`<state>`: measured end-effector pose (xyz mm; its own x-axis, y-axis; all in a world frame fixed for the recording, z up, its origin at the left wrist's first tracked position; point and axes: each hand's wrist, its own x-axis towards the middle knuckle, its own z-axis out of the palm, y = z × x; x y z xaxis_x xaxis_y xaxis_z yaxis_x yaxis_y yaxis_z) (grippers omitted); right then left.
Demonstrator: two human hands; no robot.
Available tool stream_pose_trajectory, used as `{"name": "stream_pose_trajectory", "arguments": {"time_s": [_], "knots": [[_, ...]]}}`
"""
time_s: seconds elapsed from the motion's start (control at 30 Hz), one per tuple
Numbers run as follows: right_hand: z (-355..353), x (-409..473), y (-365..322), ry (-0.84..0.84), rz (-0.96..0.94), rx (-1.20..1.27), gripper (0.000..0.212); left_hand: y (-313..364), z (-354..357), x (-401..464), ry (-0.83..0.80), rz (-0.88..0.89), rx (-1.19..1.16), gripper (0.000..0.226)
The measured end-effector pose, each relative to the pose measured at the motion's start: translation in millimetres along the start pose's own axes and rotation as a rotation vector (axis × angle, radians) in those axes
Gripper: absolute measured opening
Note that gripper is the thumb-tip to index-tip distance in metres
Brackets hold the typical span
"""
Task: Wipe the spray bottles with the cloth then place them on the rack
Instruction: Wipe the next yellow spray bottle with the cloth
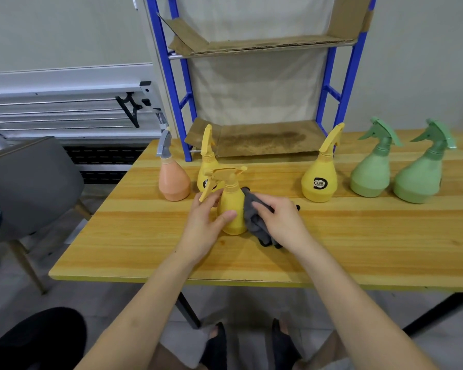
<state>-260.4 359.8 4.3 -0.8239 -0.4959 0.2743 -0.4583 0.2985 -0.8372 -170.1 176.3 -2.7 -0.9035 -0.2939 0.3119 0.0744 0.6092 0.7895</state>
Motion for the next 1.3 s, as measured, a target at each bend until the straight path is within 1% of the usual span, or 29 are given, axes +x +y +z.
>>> {"name": "stream_pose_trajectory", "arguments": {"time_s": [0.07,0.13,0.23,0.3,0.4,0.47,0.53,0.6,0.63,0.77,0.87,0.97,1.1,1.2,1.3], "knots": [[-0.2,6.7,-13.4,0.029,-0.017,0.098,0.031,0.3,1.7,3.3,0.001,0.029,0.027,0.055],[-0.9,10.4,-24.8,0.034,-0.011,0.153,0.032,2.0,2.3,6.2,0.003,0.022,0.022,0.052],[0.5,6.7,-18.2,0.029,-0.018,0.117,0.033,4.2,1.9,7.9,-0.008,0.026,-0.023,0.038],[1.0,-0.2,-2.0,0.031,0.008,0.059,0.032,0.6,0.4,9.2,-0.022,0.036,-0.027,0.035],[0.2,-9.8,15.6,0.038,0.054,-0.109,0.027,-5.2,-4.1,13.1,-0.074,0.018,0.018,0.041],[0.0,-12.1,18.2,0.034,0.056,-0.173,0.022,-5.2,-6.2,14.7,-0.091,0.011,0.074,0.047],[-0.3,-10.5,15.3,0.036,0.059,-0.181,0.021,0.9,-7.3,14.6,-0.051,-0.030,0.063,0.057],[0.2,-5.4,9.6,0.060,0.051,-0.134,0.026,9.8,-6.8,17.0,-0.014,-0.070,0.060,0.072],[0.8,-1.9,4.2,0.073,0.044,-0.098,0.029,13.2,-5.8,19.0,-0.006,-0.075,0.082,0.074],[4.4,10.7,-18.5,0.065,0.001,0.050,0.033,16.1,-1.5,25.7,0.013,-0.040,0.165,0.053],[6.5,8.7,-15.4,0.058,0.009,0.061,0.034,16.0,-4.3,28.7,-0.004,-0.034,0.179,0.049],[7.6,-3.2,5.0,0.044,0.067,-0.066,0.034,15.4,-7.4,27.4,-0.026,-0.036,0.163,0.047],[7.8,-24.1,16.6,-0.025,0.087,-0.371,0.043,15.7,-9.8,23.6,-0.048,-0.050,0.141,0.047],[10.4,-35.7,8.7,-0.091,0.041,-0.598,0.048,18.6,-11.7,19.2,-0.034,-0.048,0.108,0.048],[15.3,-44.3,7.7,-0.095,-0.017,-0.684,0.047,22.8,-12.8,15.2,-0.001,-0.068,0.053,0.050]]}}
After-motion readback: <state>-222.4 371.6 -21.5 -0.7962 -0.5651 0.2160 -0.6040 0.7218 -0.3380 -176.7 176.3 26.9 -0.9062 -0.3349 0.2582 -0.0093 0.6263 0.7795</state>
